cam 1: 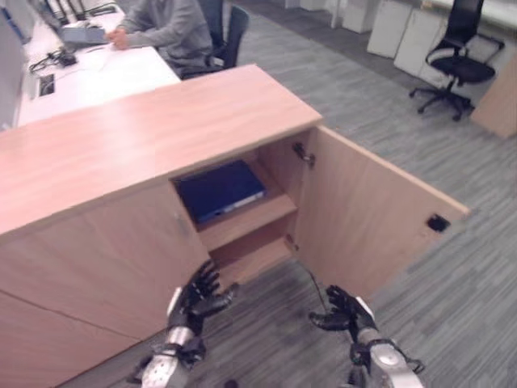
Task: Put the empty folder in the office cabinet
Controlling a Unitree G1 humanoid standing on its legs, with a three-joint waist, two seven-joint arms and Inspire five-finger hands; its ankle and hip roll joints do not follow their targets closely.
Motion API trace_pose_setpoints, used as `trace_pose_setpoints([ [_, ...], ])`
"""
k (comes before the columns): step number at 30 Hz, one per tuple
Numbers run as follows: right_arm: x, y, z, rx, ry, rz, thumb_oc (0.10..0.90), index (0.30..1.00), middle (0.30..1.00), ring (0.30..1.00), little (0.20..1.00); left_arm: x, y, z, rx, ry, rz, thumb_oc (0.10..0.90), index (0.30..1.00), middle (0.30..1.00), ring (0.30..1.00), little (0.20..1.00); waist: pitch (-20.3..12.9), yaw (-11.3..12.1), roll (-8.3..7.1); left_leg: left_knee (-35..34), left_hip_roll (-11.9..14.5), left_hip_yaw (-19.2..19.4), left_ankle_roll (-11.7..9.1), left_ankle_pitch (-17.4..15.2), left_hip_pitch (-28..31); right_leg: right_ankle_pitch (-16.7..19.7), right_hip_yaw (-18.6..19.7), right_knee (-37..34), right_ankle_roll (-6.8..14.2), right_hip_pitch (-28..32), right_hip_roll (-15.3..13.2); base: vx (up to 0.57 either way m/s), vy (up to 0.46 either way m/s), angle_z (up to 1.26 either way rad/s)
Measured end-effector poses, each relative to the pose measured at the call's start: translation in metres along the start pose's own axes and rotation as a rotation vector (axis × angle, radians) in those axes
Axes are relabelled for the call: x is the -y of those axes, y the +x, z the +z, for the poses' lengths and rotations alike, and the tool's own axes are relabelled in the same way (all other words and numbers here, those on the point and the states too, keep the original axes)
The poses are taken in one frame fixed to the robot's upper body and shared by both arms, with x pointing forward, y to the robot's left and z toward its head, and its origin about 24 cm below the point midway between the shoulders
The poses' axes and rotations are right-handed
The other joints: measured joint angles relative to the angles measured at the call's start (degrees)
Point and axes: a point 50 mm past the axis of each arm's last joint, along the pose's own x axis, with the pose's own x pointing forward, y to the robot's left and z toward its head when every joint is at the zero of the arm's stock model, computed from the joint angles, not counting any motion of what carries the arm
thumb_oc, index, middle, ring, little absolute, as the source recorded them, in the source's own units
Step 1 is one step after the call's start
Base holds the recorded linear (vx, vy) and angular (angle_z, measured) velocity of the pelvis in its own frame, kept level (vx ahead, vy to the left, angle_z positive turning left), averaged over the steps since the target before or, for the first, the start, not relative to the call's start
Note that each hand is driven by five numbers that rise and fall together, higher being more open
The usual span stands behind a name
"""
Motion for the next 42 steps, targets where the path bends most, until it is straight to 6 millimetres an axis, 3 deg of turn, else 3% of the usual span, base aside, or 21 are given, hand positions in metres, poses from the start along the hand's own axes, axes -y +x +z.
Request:
trace_pose_setpoints([
  [2,0.027,-0.006,-0.007,-0.035,-0.047,-0.063,0.8,0.9,0.9,0.9,0.9,0.019,-0.003,-0.019,-0.057,-0.058,-0.051,0.8,0.9,0.9,0.9,0.9,-0.4,-0.4,3.27,0.0,1.9,0.5,2.0,2.3,0.5,1.2,0.2,-2.1,-2.0,1.0,2.9,0.08,-0.263,-0.17],
  [3,0.038,-0.007,-0.006,-0.037,-0.068,-0.09,0.8,0.9,0.9,0.9,0.9,0.025,-0.002,-0.021,-0.063,-0.075,-0.072,0.8,0.9,0.9,0.9,0.9,-0.4,-0.8,3.69,0.0,2.0,0.9,2.6,3.7,0.4,1.0,0.1,-2.1,-2.3,0.9,3.1,0.07,-0.207,-0.15],
  [4,0.055,-0.01,-0.004,-0.037,-0.085,-0.141,0.8,0.9,0.9,0.9,0.9,0.038,0.002,-0.021,-0.053,-0.111,-0.112,0.8,0.9,0.9,0.9,0.9,-0.5,-2.1,3.87,0.4,2.7,1.0,1.3,7.7,0.0,0.2,0.0,-2.1,-2.7,1.2,3.8,0.06,-0.193,-0.08],
  [6,0.071,-0.012,0.001,-0.018,-0.081,-0.206,0.8,0.9,0.9,0.9,0.9,0.042,0.009,-0.014,-0.032,-0.103,-0.146,0.8,0.9,0.9,0.9,0.9,-0.6,-2.6,3.55,0.6,3.1,1.0,-0.2,10.3,0.2,-0.5,-0.1,-2.2,-3.6,1.6,4.7,0.05,-0.218,-0.01],
  [8,0.076,-0.012,0.006,-0.005,-0.088,-0.22,0.8,0.9,0.9,0.9,0.9,0.042,0.014,-0.004,-0.005,-0.095,-0.157,0.8,0.9,0.9,0.9,0.9,-0.8,-3.4,3.72,1.9,4.0,0.8,-1.2,11.0,-0.3,-0.9,-0.3,-2.2,-4.0,1.7,5.4,0.04,-0.159,0.0],
  [10,0.069,-0.009,0.008,0.01,-0.074,-0.208,0.8,0.9,0.9,0.9,0.9,0.035,0.018,0.005,0.019,-0.099,-0.137,0.8,0.9,0.9,0.9,0.9,-0.7,-3.5,2.47,5.3,4.6,-0.8,-3.1,12.2,-1.5,-1.2,0.1,-2.0,-5.1,1.7,6.1,0.08,-0.166,-0.2],
  [12,0.056,-0.007,0.005,0.006,-0.064,-0.165,0.8,0.9,0.9,0.9,0.9,0.025,0.019,0.01,0.022,-0.063,-0.12,0.8,0.9,0.9,0.9,0.9,-0.6,-3.2,0.82,10.7,4.7,-4.9,-4.6,13.8,-3.5,-1.7,1.2,-1.7,-5.8,1.6,6.3,0.11,-0.178,-0.31],
  [13,0.049,-0.005,0.004,0.004,-0.06,-0.144,0.8,0.9,0.9,0.9,0.9,0.019,0.019,0.013,0.024,-0.052,-0.095,0.8,0.9,0.9,0.9,0.9,-0.4,-2.7,0.01,15.9,4.2,-9.5,-5.2,15.3,-5.9,-2.4,2.4,-0.4,-7.0,1.1,6.5,0.16,-0.123,-0.45],
  [14,0.044,-0.005,0.002,-0.002,-0.043,-0.142,0.8,0.9,0.9,0.9,0.9,0.017,0.02,0.013,0.022,-0.049,-0.085,0.8,0.9,0.9,0.9,0.9,0.2,-2.0,-1.75,21.2,2.3,-12.7,-5.7,13.0,-9.4,-1.9,3.7,-0.9,-8.7,2.0,5.3,0.19,-0.085,-0.53],
  [15,0.049,-0.005,0.002,-0.001,-0.026,-0.169,0.8,0.9,0.9,0.9,0.9,0.019,0.019,0.008,0.005,-0.051,-0.091,0.8,0.9,0.9,0.9,0.9,0.1,-1.6,-2.99,13.3,-4.2,-13.5,-3.1,3.2,-9.4,-1.5,4.9,-2.5,-9.2,1.9,3.2,0.16,-0.06,-0.41],
  [17,0.059,-0.007,0.002,-0.003,-0.006,-0.211,0.8,0.9,0.9,0.9,0.9,0.023,0.019,0.005,-0.009,-0.048,-0.11,0.8,0.9,0.9,0.9,0.9,0.3,-1.7,-1.68,5.7,-8.8,-12.4,0.0,0.8,-9.7,-1.4,4.8,-2.4,-9.0,1.6,3.4,0.09,-0.027,-0.28],
  [19,0.065,-0.01,-0.002,-0.02,-0.003,-0.227,0.8,0.9,0.9,0.9,0.9,0.024,0.017,-0.001,-0.036,-0.046,-0.11,0.8,0.9,0.9,0.9,0.9,-0.1,-1.8,1.45,6.5,-9.3,-10.2,5.4,-2.5,-10.0,-1.4,4.9,-2.5,-8.4,2.6,7.1,0.11,0.009,-0.39],
  [21,0.059,-0.009,-0.007,-0.035,0.011,-0.215,0.8,0.9,0.9,0.9,0.9,0.014,0.015,-0.003,-0.045,-0.049,-0.07,0.8,0.9,0.9,0.9,0.9,-0.9,-0.6,0.96,6.4,-8.3,-9.5,5.4,-1.0,-9.6,-2.1,6.5,-2.0,-7.2,3.0,8.3,0.12,0.021,-0.55],
  [22,0.059,-0.009,-0.008,-0.04,0.011,-0.215,0.8,0.9,0.9,0.9,0.9,0.012,0.015,-0.001,-0.036,-0.048,-0.063,0.8,0.9,0.9,0.9,0.9,-1.0,-0.9,0.11,5.4,-8.1,-9.3,5.3,-1.0,-9.4,-2.4,5.9,-1.2,-7.0,2.8,8.3,0.1,0.023,0.07],
  [23,0.059,-0.009,-0.009,-0.047,0.015,-0.224,0.8,0.9,0.9,0.9,0.9,0.007,0.013,0.003,-0.027,-0.031,-0.059,0.8,0.9,0.9,0.9,0.9,-1.5,-1.6,-2.04,2.2,-8.9,-9.0,5.6,-0.3,-8.2,-2.5,5.4,-2.3,-7.2,4.1,7.7,0.08,0.021,0.34],
  [24,0.061,-0.007,-0.005,-0.038,0.017,-0.24,0.8,0.9,0.9,0.9,0.9,0.004,0.011,0.002,-0.035,-0.023,-0.056,0.8,0.9,0.9,0.9,0.9,-1.3,-1.7,-2.16,-0.1,-8.8,-8.8,6.1,1.5,-6.7,-2.7,5.1,-2.6,-6.5,4.4,7.5,0.07,0.01,0.33],
  [25,0.064,-0.006,0.0,-0.023,0.022,-0.258,0.8,0.9,0.9,0.9,0.9,0.002,0.008,-0.001,-0.047,-0.022,-0.05,0.8,0.9,0.9,0.9,0.9,-1.2,-1.8,-1.68,-0.3,-8.4,-8.7,6.5,3.4,-6.1,-2.8,4.8,-2.7,-6.0,5.3,7.7,0.04,0.003,0.07],
  [30,0.074,0.005,0.033,0.071,0.021,-0.282,0.8,0.9,0.9,0.9,0.9,-0.004,-0.002,-0.012,-0.085,-0.029,-0.027,0.8,0.9,0.9,0.9,0.9,-1.6,-1.5,-0.22,-0.3,-8.9,-7.8,5.8,3.0,-2.9,-3.9,4.6,-2.7,-5.0,8.4,7.3,0.04,-0.003,-0.01],
  [31,0.074,0.011,0.049,0.112,0.019,-0.28,0.8,0.9,0.9,0.9,0.9,-0.004,-0.003,-0.012,-0.086,-0.03,-0.029,0.8,0.9,0.9,0.9,0.9,-1.6,-1.3,-0.13,-0.2,-8.9,-7.8,5.8,2.9,-2.6,-4.2,4.4,-2.7,-5.0,8.9,7.3,0.02,-0.006,0.07],
  [37,0.072,0.023,0.098,0.244,0.025,-0.271,0.8,0.9,0.9,0.9,0.9,-0.001,-0.002,-0.011,-0.083,-0.031,-0.062,0.8,0.9,0.9,0.9,0.9,-1.7,0.0,-0.2,-0.3,-8.4,-7.9,5.6,3.1,-2.4,-4.2,4.0,-2.7,-5.1,9.2,7.8,0.0,-0.001,0.01],
  [42,0.065,0.024,0.115,0.302,0.011,-0.242,0.8,0.9,0.9,0.9,0.9,-0.003,-0.007,-0.015,-0.1,-0.035,-0.053,0.8,0.9,0.9,0.9,0.9,-1.8,0.7,-0.41,-0.3,-8.1,-8.4,5.4,2.8,-2.5,-4.3,4.0,-2.7,-5.6,9.2,8.2,0.0,0.0,0.01],
])
